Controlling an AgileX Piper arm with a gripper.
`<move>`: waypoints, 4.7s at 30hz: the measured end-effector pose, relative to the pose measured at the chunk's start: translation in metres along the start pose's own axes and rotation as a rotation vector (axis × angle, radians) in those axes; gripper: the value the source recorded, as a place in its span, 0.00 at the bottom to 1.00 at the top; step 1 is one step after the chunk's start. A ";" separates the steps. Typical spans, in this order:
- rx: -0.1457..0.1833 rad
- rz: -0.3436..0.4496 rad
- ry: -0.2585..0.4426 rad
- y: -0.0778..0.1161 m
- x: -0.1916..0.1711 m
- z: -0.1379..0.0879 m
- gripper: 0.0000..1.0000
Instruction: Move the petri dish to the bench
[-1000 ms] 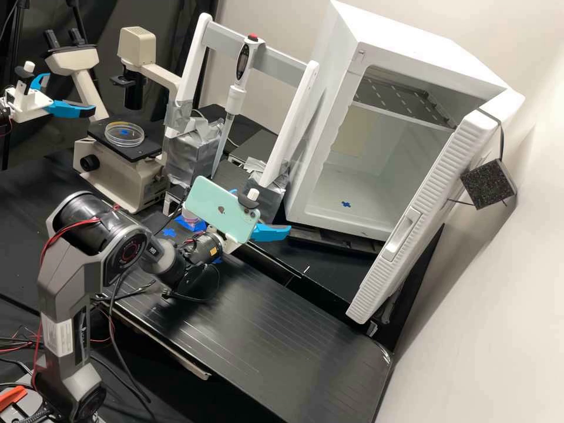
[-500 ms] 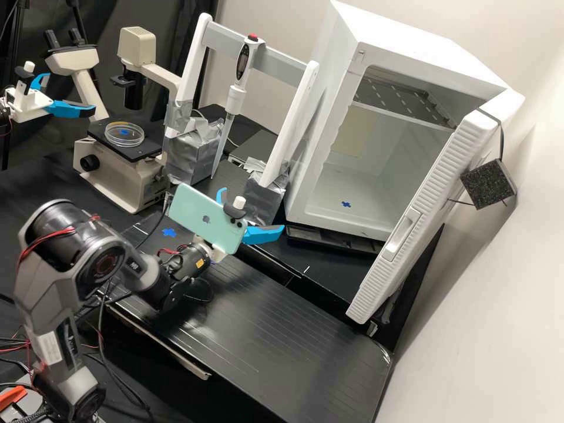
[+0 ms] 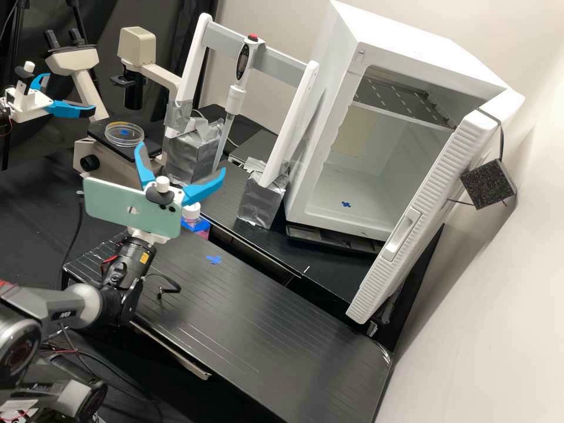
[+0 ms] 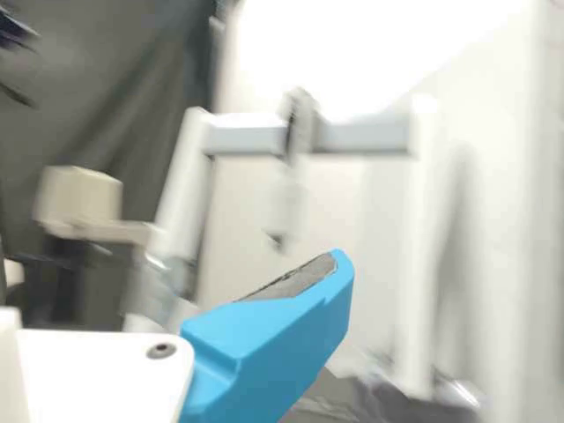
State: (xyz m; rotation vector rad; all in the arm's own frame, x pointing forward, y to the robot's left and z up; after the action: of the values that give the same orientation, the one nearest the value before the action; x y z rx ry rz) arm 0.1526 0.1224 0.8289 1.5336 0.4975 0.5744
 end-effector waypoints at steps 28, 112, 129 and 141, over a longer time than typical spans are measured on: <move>-0.084 -0.407 0.199 -0.105 0.099 -0.078 1.00; 0.085 -0.679 -0.151 -0.213 0.240 0.033 0.00; 0.075 -0.677 -0.134 -0.213 0.240 0.032 0.00; 0.075 -0.668 -0.121 -0.213 0.229 0.034 0.00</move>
State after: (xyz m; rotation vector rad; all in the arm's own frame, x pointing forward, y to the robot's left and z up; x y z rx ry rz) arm 0.3591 0.2498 0.6283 1.3529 0.8922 -0.0546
